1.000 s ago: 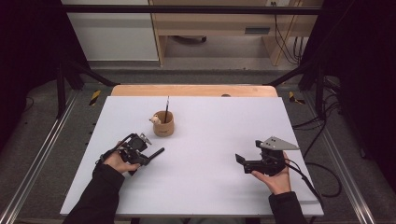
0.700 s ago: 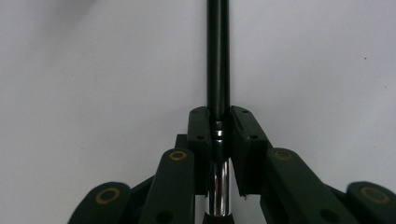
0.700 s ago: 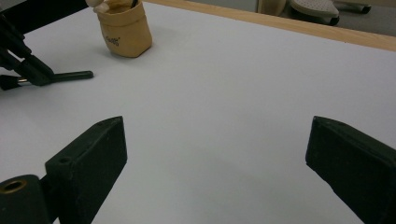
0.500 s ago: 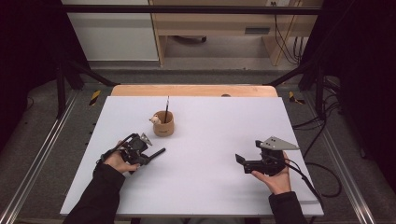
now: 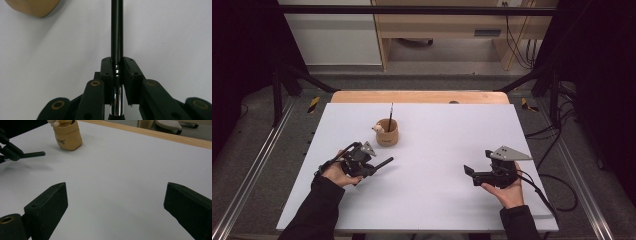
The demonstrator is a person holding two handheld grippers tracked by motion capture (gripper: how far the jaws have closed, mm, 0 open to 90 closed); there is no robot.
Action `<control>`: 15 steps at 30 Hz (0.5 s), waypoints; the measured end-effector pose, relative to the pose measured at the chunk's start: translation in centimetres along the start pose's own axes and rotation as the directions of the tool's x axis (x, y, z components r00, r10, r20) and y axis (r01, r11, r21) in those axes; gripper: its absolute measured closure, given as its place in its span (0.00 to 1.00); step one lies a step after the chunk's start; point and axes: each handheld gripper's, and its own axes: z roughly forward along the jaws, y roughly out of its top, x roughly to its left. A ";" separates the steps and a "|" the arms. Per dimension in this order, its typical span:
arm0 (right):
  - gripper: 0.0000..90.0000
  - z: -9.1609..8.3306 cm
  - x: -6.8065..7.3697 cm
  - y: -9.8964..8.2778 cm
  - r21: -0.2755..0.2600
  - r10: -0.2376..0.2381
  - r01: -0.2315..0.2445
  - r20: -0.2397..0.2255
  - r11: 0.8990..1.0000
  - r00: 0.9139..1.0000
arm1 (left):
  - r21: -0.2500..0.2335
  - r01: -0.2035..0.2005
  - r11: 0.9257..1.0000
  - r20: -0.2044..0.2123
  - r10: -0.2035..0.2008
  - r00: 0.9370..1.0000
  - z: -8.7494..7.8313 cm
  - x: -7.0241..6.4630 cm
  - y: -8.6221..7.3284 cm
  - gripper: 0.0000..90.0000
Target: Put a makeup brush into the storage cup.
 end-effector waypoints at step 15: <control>0.06 0.0 0.8 0.4 0.015 -0.034 0.034 -0.011 0.999 0.999 | -0.082 -0.084 0.993 0.024 0.087 0.996 -1.1 -2.6 1.2 0.87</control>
